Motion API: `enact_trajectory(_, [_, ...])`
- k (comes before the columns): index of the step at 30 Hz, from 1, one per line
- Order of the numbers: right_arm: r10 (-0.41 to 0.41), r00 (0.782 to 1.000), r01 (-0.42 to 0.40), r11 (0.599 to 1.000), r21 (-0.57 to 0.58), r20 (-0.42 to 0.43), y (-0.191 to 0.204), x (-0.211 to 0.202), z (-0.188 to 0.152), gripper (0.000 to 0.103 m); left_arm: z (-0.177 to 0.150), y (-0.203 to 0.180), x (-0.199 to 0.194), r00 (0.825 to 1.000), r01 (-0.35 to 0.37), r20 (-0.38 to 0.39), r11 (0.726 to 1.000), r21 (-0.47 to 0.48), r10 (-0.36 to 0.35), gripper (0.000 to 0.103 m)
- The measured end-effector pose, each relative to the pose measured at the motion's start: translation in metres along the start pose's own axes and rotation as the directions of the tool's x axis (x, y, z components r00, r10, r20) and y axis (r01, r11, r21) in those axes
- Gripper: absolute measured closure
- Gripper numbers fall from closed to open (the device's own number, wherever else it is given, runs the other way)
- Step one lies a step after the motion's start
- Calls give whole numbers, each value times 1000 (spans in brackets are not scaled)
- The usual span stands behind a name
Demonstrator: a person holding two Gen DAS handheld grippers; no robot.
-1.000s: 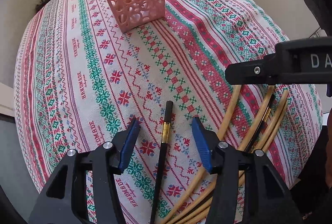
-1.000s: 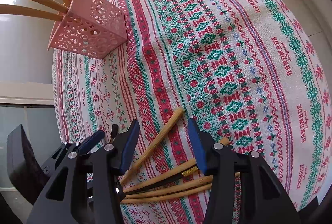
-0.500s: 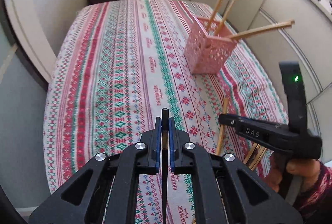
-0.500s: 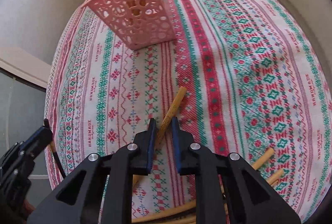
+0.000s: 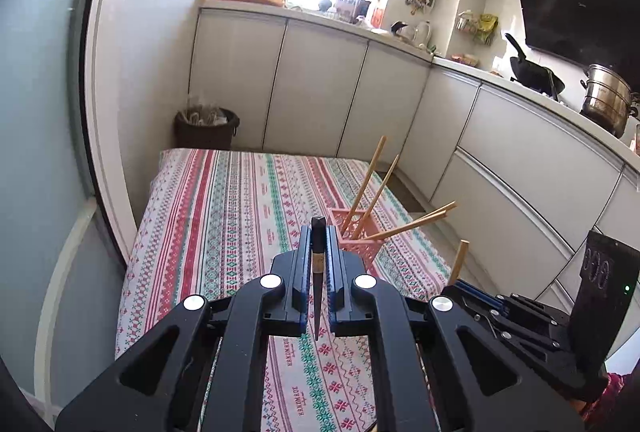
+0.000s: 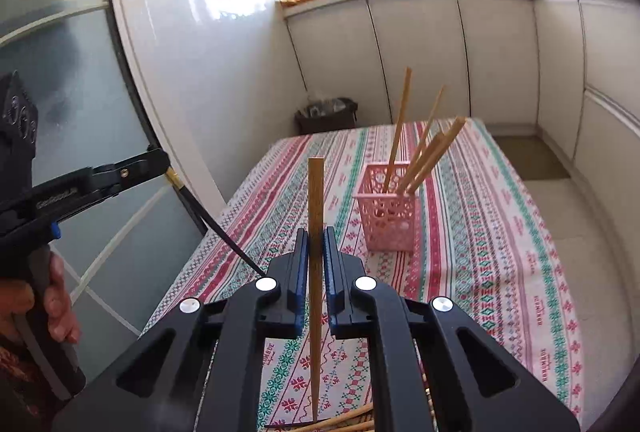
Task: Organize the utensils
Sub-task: 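Carry both chopsticks over the pink holder and open the left tool to drop its chopstick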
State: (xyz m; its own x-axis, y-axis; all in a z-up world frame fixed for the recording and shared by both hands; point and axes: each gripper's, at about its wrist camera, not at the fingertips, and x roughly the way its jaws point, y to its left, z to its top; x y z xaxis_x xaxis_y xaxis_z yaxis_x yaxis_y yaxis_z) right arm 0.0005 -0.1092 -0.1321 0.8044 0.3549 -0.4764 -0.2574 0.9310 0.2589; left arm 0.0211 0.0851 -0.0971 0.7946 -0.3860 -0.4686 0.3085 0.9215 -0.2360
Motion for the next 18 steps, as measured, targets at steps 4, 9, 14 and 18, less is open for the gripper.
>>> enact_trajectory(4, [-1, 998, 1, 1000, -7, 61, -4, -31, 7, 95, 4, -13, -7, 999, 6, 31, 1000, 14, -7, 97])
enact_trajectory(9, [2, 991, -2, 1000, -5, 134, -9, -67, 20, 95, 9, -21, -10, 999, -1, 51, 999, 33, -1, 97])
enact_trajectory(14, [1, 973, 0, 1000, -4, 232, -15, -92, 60, 95, 24, -33, -9, 996, -7, 86, 999, 46, 3, 97])
enact_trajectory(18, [0, 940, -1, 1000, 4, 342, -23, -109, 108, 95, 51, -47, -3, 991, -9, 133, 998, 68, 0, 97])
